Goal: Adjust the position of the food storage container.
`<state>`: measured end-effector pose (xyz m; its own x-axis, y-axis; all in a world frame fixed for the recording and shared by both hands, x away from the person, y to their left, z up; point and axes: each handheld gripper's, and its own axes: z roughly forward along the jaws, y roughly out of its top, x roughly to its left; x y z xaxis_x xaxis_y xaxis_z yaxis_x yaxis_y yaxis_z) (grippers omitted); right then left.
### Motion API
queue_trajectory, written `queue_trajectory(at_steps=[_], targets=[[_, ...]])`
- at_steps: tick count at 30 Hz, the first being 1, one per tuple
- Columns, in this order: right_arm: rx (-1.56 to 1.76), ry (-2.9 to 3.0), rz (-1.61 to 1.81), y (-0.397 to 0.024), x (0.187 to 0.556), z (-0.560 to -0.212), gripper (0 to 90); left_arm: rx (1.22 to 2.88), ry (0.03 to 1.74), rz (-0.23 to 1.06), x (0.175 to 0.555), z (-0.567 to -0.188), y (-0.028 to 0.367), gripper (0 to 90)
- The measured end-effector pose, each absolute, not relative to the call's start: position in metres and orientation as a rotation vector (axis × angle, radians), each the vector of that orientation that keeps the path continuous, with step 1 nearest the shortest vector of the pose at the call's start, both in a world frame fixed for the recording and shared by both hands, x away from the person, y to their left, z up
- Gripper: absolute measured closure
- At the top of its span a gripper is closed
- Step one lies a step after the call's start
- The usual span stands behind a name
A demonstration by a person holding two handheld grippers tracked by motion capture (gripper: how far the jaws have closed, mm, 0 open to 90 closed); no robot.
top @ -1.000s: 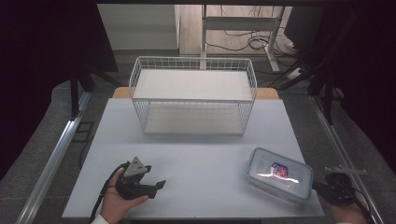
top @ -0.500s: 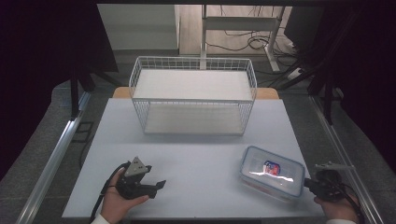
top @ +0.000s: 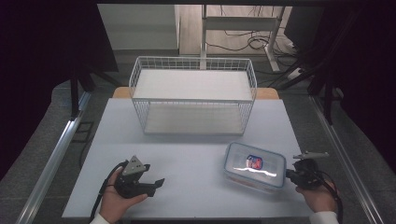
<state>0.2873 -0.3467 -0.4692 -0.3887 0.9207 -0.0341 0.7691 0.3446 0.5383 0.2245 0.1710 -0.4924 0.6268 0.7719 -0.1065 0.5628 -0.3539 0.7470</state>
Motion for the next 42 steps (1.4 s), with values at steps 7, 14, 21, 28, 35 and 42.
queue_trajectory(at_steps=[7,14,21,28,35,42], targets=[[1.433,2.344,0.647,-0.315,0.305,-0.471,88.7,2.064,1.042,0.338,0.225,-0.492,0.171,24.3],[1.347,2.399,0.659,-0.288,0.318,-0.473,88.7,2.062,1.045,0.340,0.225,-0.492,0.173,24.3],[1.280,2.448,0.663,-0.260,0.330,-0.475,88.7,2.051,1.054,0.344,0.226,-0.491,0.176,24.3],[1.230,2.471,0.665,-0.243,0.337,-0.477,88.7,2.055,1.055,0.342,0.227,-0.492,0.176,24.3],[1.169,2.499,0.677,-0.222,0.343,-0.479,88.7,2.052,1.057,0.341,0.227,-0.492,0.177,24.3],[1.098,2.530,0.694,-0.196,0.349,-0.481,88.7,2.053,1.058,0.341,0.227,-0.492,0.177,24.3]])
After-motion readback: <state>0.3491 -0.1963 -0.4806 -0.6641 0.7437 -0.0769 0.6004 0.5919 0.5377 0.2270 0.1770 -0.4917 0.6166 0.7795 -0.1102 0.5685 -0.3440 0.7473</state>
